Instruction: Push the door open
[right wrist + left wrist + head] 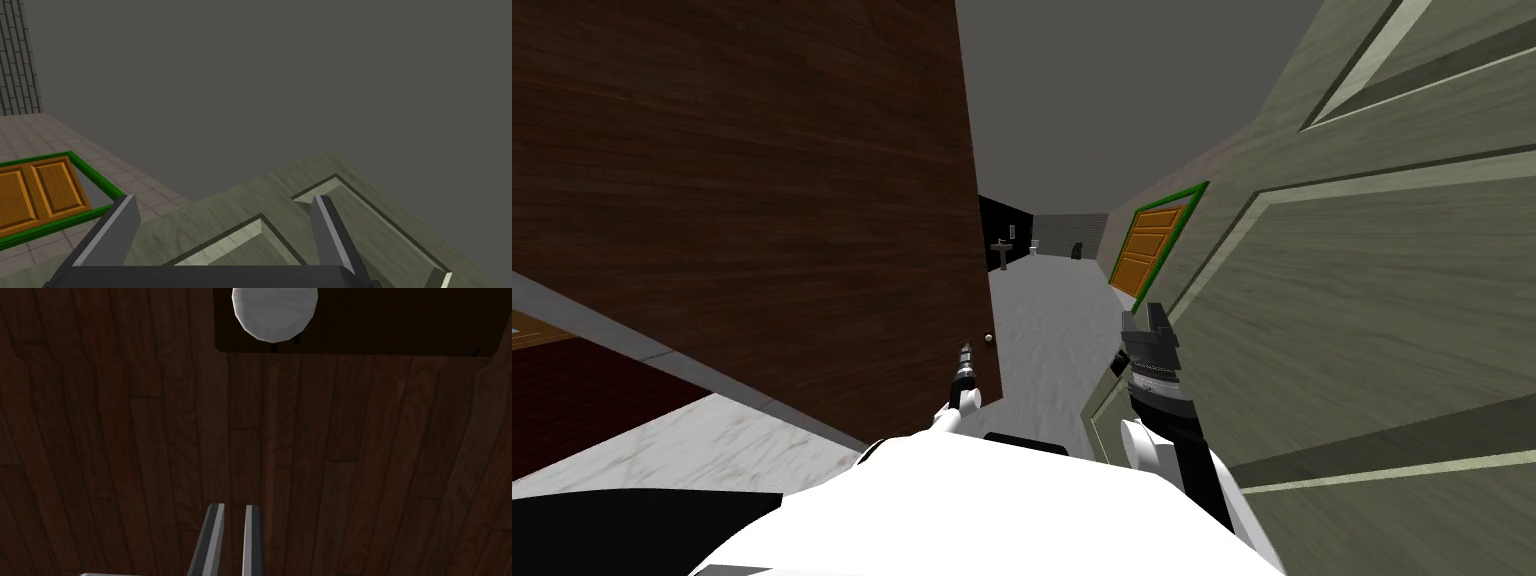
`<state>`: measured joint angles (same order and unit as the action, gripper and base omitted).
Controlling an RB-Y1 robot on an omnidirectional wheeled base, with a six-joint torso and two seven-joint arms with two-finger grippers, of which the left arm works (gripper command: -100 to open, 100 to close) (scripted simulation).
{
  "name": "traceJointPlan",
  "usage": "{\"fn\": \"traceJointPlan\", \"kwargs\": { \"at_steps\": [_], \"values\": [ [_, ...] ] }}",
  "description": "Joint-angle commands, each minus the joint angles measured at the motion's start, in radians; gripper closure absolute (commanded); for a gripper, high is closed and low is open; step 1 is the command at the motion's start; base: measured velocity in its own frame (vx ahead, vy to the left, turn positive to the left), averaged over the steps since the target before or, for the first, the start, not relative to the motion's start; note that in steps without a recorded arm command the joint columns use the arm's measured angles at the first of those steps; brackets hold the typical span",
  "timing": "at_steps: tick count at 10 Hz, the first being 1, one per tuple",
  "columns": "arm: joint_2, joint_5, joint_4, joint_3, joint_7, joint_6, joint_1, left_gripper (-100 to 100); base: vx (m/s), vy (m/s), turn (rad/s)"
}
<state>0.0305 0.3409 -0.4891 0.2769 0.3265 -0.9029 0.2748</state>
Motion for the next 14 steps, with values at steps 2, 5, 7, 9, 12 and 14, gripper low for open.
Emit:
{"fn": "traceJointPlan", "kwargs": {
  "at_steps": [2, 5, 7, 9, 12, 14],
  "values": [
    [0.007, 0.003, 0.024, -0.052, -0.016, -0.006, 0.010, -100, -0.056, -0.017, 0.261],
    [0.004, 0.004, 0.031, -0.077, -0.022, -0.007, 0.013, -100, -0.016, -0.016, 0.068],
    [0.000, 0.005, 0.036, -0.094, -0.026, -0.007, 0.015, -100, -0.027, -0.032, 0.184],
    [-0.021, 0.008, 0.049, -0.142, -0.037, -0.008, 0.021, -100, -0.041, -0.070, 0.247],
    [-0.060, 0.010, 0.063, -0.189, -0.048, -0.009, 0.027, -100, -0.060, -0.140, 0.170],
    [-0.060, 0.010, 0.079, -0.189, -0.048, -0.009, 0.027, -100, -0.005, -0.115, 0.026]
  ]
}}
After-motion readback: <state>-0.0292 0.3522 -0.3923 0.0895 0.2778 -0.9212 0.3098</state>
